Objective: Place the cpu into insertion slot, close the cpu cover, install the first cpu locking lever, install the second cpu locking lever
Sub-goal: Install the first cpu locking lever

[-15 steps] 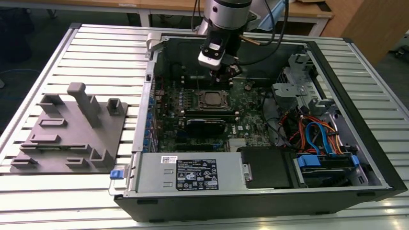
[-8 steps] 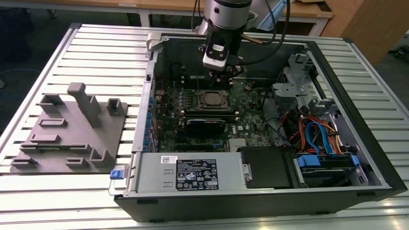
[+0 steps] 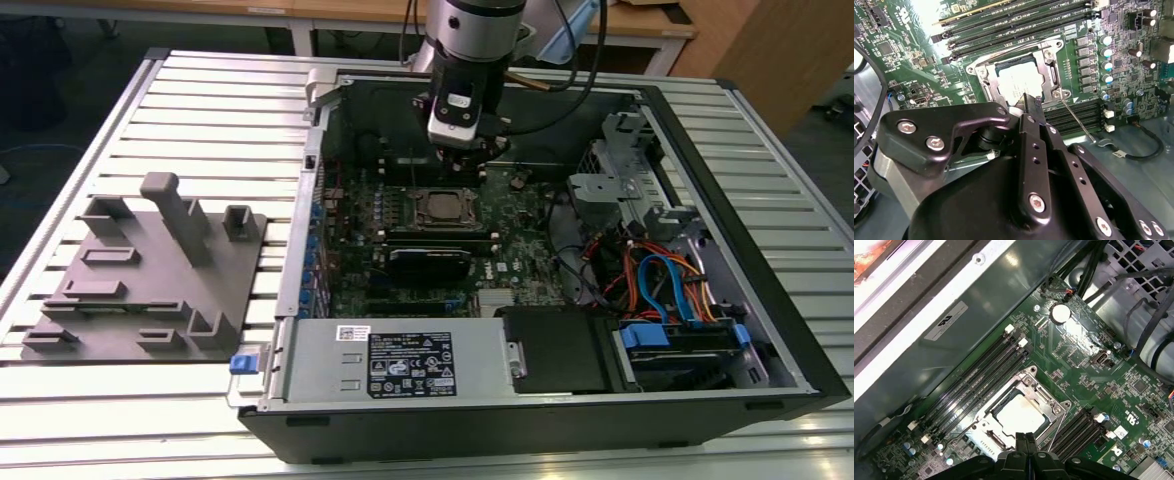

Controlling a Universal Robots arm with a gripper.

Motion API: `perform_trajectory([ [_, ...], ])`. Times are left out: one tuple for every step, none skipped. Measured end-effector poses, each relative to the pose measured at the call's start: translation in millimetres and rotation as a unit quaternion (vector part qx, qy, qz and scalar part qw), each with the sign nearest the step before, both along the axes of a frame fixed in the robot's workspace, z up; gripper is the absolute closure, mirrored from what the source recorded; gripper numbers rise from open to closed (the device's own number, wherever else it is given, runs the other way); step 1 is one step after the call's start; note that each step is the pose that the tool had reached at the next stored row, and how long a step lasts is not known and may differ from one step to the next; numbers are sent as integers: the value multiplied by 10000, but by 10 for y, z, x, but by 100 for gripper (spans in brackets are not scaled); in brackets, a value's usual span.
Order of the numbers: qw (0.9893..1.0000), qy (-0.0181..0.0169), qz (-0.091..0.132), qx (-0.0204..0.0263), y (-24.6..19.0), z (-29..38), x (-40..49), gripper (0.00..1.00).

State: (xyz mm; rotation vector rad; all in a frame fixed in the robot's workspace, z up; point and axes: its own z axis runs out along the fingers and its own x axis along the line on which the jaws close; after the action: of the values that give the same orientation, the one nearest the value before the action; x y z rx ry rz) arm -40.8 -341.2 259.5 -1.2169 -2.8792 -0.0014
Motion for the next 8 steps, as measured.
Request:
perform_trajectory([
  [10000, 0, 0, 0, 0, 0, 0, 90],
  [10000, 0, 0, 0, 0, 0, 0, 90],
  [10000, 0, 1, 0, 0, 0, 0, 90],
  [10000, 0, 1, 0, 0, 0, 0, 90],
  [10000, 0, 1, 0, 0, 0, 0, 90],
  [10000, 0, 1, 0, 0, 0, 0, 90],
  [10000, 0, 1, 0, 0, 0, 0, 90],
  [10000, 0, 1, 0, 0, 0, 0, 90],
])
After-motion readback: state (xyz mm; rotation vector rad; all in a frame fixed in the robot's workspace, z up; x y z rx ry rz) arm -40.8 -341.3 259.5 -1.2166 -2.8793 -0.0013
